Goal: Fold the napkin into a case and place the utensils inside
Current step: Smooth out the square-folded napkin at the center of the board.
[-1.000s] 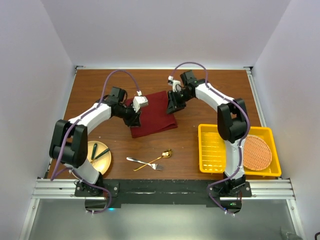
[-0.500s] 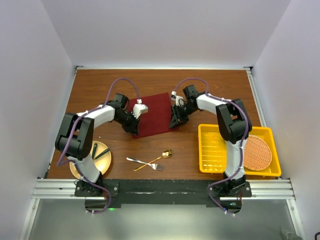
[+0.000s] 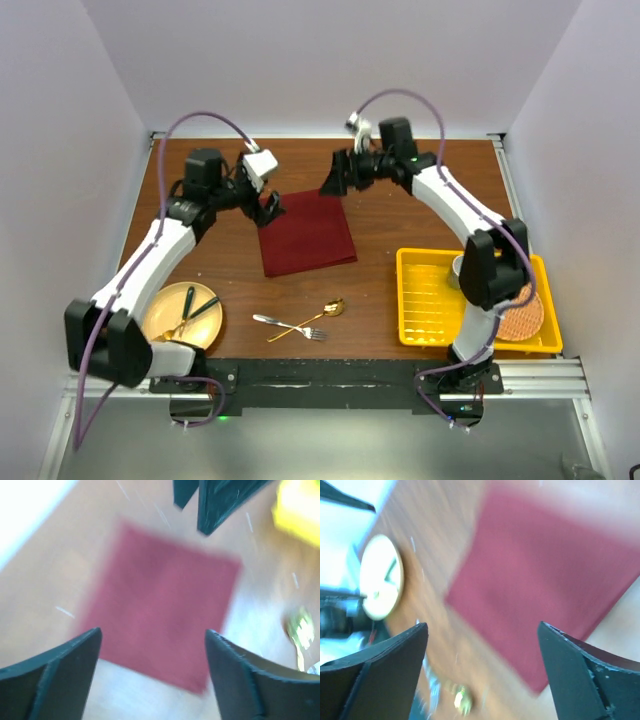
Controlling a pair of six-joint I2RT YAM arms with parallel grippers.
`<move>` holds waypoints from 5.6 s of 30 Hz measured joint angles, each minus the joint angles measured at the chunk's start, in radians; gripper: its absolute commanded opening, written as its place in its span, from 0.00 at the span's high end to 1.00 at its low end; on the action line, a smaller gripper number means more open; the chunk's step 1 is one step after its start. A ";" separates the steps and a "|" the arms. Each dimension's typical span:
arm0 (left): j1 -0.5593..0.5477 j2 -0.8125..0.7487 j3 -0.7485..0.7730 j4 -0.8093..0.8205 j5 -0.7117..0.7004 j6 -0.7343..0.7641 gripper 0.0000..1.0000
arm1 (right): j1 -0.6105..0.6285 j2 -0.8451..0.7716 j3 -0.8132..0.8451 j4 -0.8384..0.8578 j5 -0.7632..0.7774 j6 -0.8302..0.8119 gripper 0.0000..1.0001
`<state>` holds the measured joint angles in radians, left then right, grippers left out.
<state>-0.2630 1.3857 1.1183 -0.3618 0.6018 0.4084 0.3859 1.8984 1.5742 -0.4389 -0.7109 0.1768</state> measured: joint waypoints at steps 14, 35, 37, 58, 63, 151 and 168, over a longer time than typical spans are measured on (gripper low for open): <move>0.012 0.106 0.075 0.439 -0.147 -0.497 0.01 | -0.007 0.182 0.285 0.532 -0.019 0.266 0.02; 0.117 0.632 0.073 0.904 0.183 -1.273 0.00 | -0.006 0.433 0.173 0.649 -0.008 0.647 0.02; 0.124 0.661 0.073 0.913 0.188 -1.291 0.00 | -0.006 0.455 0.170 0.648 -0.006 0.642 0.02; 0.254 0.720 -0.042 0.932 0.246 -1.314 0.00 | -0.020 0.527 0.175 0.614 -0.050 0.520 0.02; 0.233 0.663 -0.057 0.947 0.280 -1.316 0.00 | -0.022 0.485 0.122 0.626 -0.071 0.621 0.02; 0.114 0.639 0.039 0.843 0.129 -1.155 1.00 | -0.103 0.263 -0.021 -0.166 -0.079 0.112 1.00; 0.228 0.684 -0.058 0.699 0.153 -1.086 0.79 | -0.027 0.276 -0.197 -0.072 -0.167 0.129 0.78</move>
<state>-0.0353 2.0697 1.0599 0.3374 0.7544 -0.6773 0.3588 2.1742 1.3769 -0.5114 -0.8780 0.3054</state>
